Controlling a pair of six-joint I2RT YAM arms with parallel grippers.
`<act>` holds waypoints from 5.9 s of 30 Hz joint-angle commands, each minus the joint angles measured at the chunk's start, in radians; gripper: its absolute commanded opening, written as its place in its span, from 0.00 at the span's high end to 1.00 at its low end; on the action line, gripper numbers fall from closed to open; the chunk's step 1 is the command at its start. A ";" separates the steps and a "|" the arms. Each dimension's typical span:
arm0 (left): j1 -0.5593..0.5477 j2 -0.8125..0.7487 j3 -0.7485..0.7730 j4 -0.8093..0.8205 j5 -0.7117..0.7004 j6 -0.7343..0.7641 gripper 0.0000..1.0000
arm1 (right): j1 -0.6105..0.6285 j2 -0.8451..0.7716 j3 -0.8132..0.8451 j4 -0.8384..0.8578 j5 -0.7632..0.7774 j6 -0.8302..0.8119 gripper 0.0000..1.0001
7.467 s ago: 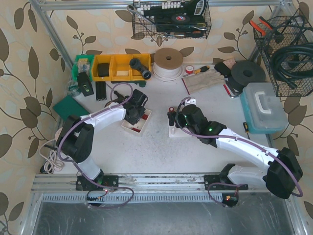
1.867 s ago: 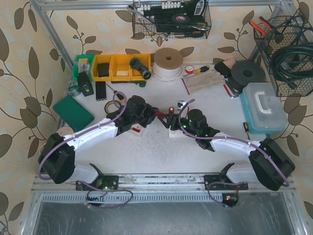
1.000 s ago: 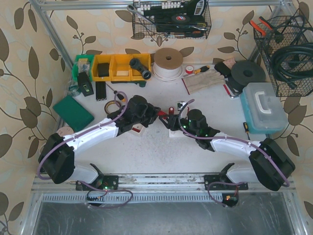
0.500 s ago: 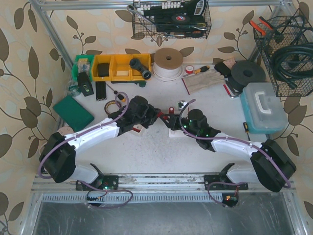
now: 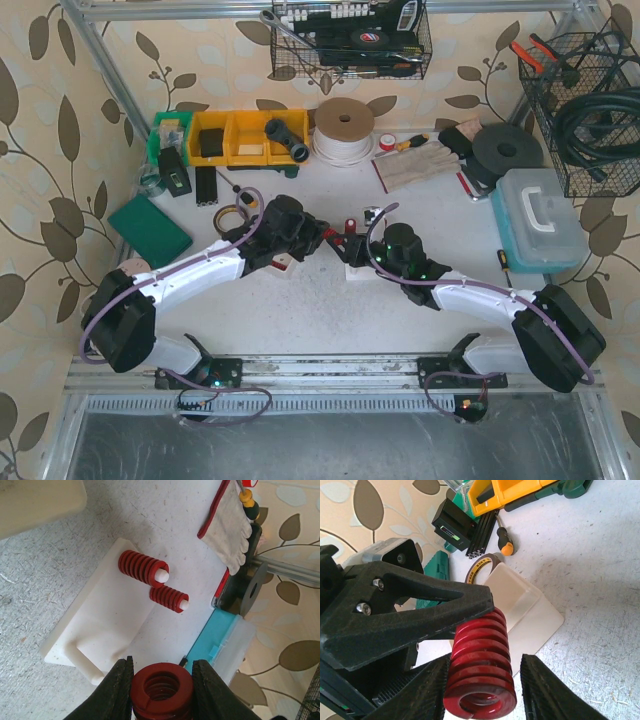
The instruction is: Install the large spring
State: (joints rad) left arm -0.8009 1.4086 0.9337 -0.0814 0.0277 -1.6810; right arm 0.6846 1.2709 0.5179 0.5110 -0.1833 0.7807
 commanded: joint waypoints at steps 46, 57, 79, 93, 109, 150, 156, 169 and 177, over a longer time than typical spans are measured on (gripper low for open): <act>-0.021 -0.177 0.164 -0.437 -0.205 0.602 0.18 | -0.017 -0.240 0.306 -0.876 0.227 -0.246 1.00; -0.043 -0.331 -0.022 -0.319 -0.228 0.887 0.24 | -0.022 -0.215 0.548 -1.343 0.319 -0.335 1.00; -0.052 -0.532 -0.327 -0.040 -0.160 1.033 0.23 | -0.022 0.079 0.829 -1.698 0.370 -0.421 1.00; -0.052 -0.594 -0.338 -0.047 -0.227 0.986 0.21 | -0.078 0.206 0.843 -1.686 0.289 -0.489 1.00; -0.052 -0.606 -0.353 -0.064 -0.317 0.943 0.13 | -0.138 0.233 0.779 -1.636 0.175 -0.555 1.00; -0.052 -0.570 -0.339 -0.064 -0.304 0.947 0.12 | -0.181 0.317 0.678 -1.520 0.150 -0.586 1.00; -0.052 -0.568 -0.338 -0.064 -0.302 0.948 0.13 | -0.179 0.350 0.660 -1.480 0.163 -0.585 1.00; -0.052 -0.565 -0.338 -0.066 -0.301 0.947 0.13 | -0.168 0.422 0.663 -1.438 0.163 -0.586 0.97; -0.052 -0.562 -0.339 -0.067 -0.301 0.948 0.12 | -0.164 0.403 0.687 -1.454 0.179 -0.573 0.63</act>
State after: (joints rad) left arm -0.8398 0.8444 0.5850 -0.1635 -0.2630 -0.7341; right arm 0.5152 1.6882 1.1858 -0.9485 -0.0101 0.2039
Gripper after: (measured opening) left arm 0.875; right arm 0.287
